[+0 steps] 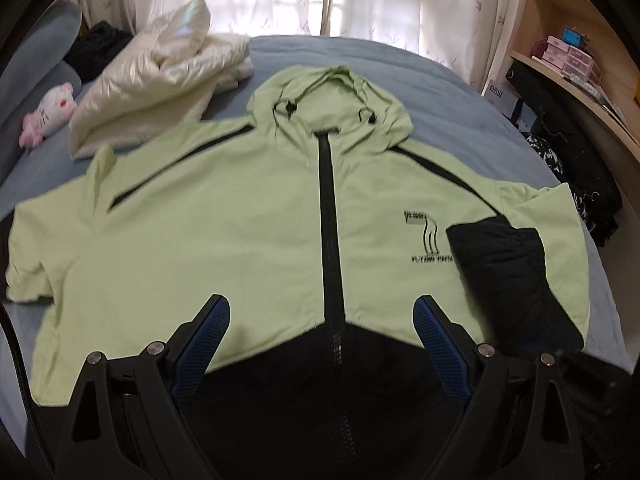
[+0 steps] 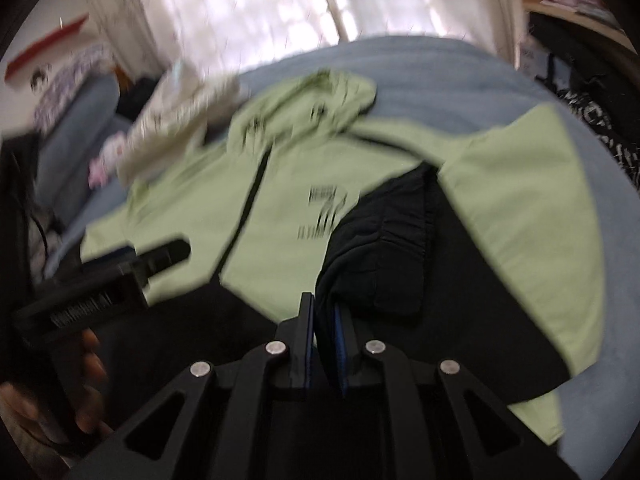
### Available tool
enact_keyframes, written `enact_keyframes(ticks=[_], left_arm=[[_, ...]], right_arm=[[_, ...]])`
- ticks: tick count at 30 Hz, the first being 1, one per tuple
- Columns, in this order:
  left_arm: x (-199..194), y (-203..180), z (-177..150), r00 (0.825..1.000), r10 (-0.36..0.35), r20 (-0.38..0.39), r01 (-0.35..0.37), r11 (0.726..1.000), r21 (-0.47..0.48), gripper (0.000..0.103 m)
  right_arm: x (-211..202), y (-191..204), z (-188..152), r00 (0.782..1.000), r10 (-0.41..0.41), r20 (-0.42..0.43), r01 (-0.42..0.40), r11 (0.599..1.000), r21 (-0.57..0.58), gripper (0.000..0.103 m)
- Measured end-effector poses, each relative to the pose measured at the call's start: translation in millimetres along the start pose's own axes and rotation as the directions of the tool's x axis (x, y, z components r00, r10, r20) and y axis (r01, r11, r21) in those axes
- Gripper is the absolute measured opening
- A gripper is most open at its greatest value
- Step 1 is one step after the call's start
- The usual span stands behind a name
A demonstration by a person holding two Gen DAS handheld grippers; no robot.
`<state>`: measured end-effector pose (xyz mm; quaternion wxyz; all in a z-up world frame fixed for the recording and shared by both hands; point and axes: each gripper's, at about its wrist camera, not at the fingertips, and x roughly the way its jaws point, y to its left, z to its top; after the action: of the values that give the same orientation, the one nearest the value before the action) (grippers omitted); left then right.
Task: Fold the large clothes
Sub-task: 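Fold the black sleeve across the jacket front with the right tool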
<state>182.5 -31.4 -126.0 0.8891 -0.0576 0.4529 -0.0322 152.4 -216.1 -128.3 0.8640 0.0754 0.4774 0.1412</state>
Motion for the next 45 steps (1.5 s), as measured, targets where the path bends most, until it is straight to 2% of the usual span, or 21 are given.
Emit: enact_keyframes(ticks=[1,2,3,5,8,10,17,23,28,31,34,36,38,40,41,42,45], left_arm=[[3,1,-3,1.0,-0.015,-0.014,0.015,1.0,-0.008,0.092],[6,2,-5,0.999,-0.035,-0.028,0.035,0.999,-0.019,0.092],[8,3,-6,0.998,-0.052,-0.04,0.051,0.998,-0.028,0.092],[11,4,-9,0.991,-0.122,-0.063,0.118,0.991,-0.061,0.092],[11,3,-11,0.975,-0.207,-0.085,0.199,0.975,-0.097,0.092],[9,-1,-11,0.968,-0.234,-0.088,0.225,0.969,-0.099,0.092],[-11,-44,-10,0.957,-0.277,-0.089,0.282,0.958,0.049,0.092],[-8,-88,-18,0.951,-0.276,-0.143,0.3,0.935,0.187,0.092],[6,-121,-32,0.955,-0.22,-0.2,0.272,0.917,0.29,0.092],[17,-135,-37,0.957,-0.193,-0.218,0.257,0.911,0.324,0.092],[32,-147,-34,0.964,-0.15,-0.218,0.22,0.912,0.345,0.092],[41,-152,-31,0.969,-0.128,-0.211,0.197,0.917,0.347,0.092],[48,-157,-28,0.971,-0.112,-0.21,0.182,0.919,0.35,0.091],[53,-161,-26,0.971,-0.111,-0.21,0.181,0.92,0.348,0.067],[55,-164,-24,0.964,-0.127,-0.232,0.204,0.915,0.349,0.031],[56,-165,-22,0.964,-0.12,-0.238,0.201,0.915,0.35,0.014],[36,-162,-10,0.979,-0.141,-0.147,0.185,0.917,0.353,0.01]], right_arm=[[3,-1,-3,1.0,0.012,-0.017,-0.012,1.0,0.001,0.017],[2,-1,-6,0.999,0.03,-0.024,-0.03,1.0,0.003,0.026],[1,-3,-6,0.999,0.04,-0.022,-0.04,0.999,0.008,0.032],[-8,-3,-9,0.998,0.062,0.003,-0.062,0.998,0.016,0.049],[-18,-4,-17,0.997,0.077,0.026,-0.078,0.997,0.019,0.053],[-17,0,-19,0.997,0.072,0.018,-0.073,0.997,0.029,0.053],[-36,-11,-44,1.0,0.027,0.015,-0.028,0.993,0.113,0.053],[-63,-31,-58,0.998,-0.054,0.037,0.047,0.985,0.164,0.053],[-82,-44,-65,0.989,-0.137,0.058,0.124,0.976,0.177,0.053],[-87,-49,-69,0.988,-0.139,0.069,0.123,0.973,0.194,0.053],[-87,-54,-71,0.98,-0.187,0.063,0.17,0.964,0.203,0.053],[-86,-57,-72,0.986,-0.156,0.061,0.139,0.966,0.216,0.053],[-87,-56,-73,0.985,-0.159,0.064,0.142,0.966,0.215,0.053],[-89,-52,-73,0.982,-0.173,0.073,0.156,0.967,0.2,0.053],[-89,-50,-73,0.981,-0.178,0.075,0.161,0.968,0.193,0.053],[-89,-48,-73,0.981,-0.176,0.077,0.159,0.969,0.189,0.053],[-90,-44,-74,0.983,-0.168,0.079,0.151,0.971,0.184,0.053]])
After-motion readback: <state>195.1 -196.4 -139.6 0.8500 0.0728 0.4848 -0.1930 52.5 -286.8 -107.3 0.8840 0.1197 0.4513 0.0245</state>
